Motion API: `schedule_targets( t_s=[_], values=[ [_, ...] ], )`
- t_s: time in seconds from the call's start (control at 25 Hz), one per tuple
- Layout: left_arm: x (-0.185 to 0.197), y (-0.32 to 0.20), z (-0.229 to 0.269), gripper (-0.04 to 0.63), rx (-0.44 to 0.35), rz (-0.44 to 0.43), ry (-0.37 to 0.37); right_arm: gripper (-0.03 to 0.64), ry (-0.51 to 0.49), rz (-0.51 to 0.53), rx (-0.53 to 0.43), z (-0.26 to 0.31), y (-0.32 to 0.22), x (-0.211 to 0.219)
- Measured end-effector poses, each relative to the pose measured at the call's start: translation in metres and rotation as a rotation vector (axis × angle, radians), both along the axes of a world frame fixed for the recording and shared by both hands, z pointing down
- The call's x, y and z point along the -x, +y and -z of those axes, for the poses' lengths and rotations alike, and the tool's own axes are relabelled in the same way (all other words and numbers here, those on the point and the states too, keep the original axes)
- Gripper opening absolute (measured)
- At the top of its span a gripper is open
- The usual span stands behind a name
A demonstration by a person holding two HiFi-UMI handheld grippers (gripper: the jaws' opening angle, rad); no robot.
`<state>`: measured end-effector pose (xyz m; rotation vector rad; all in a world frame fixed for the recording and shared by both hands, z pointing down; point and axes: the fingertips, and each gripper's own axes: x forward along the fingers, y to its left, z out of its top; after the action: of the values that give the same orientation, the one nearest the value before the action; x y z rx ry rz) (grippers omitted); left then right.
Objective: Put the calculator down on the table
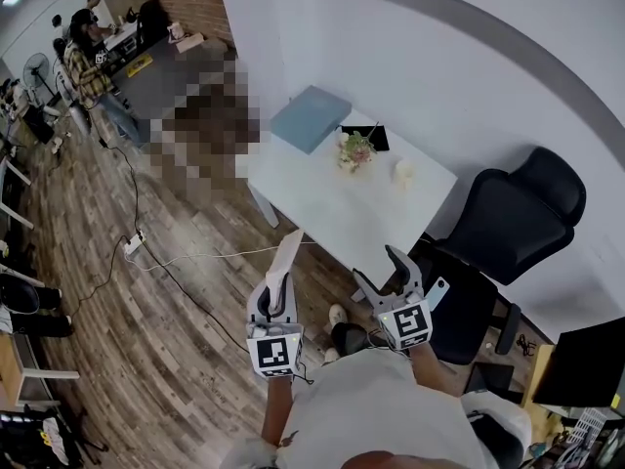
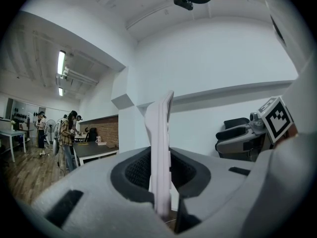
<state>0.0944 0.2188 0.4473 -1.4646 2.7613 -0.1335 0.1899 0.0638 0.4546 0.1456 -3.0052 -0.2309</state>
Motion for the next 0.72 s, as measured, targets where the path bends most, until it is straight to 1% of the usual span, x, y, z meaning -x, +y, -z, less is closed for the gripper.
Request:
schedule_targets(
  t_s=[0.24, 0.4, 0.6, 0.72],
  values=[
    [0.033, -0.024, 0.005, 0.068, -0.001, -0.003, -0.020, 0.330, 0.010, 0.005, 0.011, -0.002, -0.022, 0.035],
    [0.049, -0.037, 0.004, 0.068, 0.003, 0.001, -0.019, 0.328, 0.004, 0.006, 0.012, -0.005, -0.036, 0.052],
    [0.073, -0.052, -0.004, 0.069, 0.020, 0.021, 0.002, 0.327, 0.011, 0.007, 0.013, -0.005, -0.054, 0.076],
    [0.087, -0.062, 0.002, 0.069, 0.015, 0.028, -0.008, 0.327, 0.015, 0.007, 0.003, -0.003, -0.063, 0.090]
  ],
)
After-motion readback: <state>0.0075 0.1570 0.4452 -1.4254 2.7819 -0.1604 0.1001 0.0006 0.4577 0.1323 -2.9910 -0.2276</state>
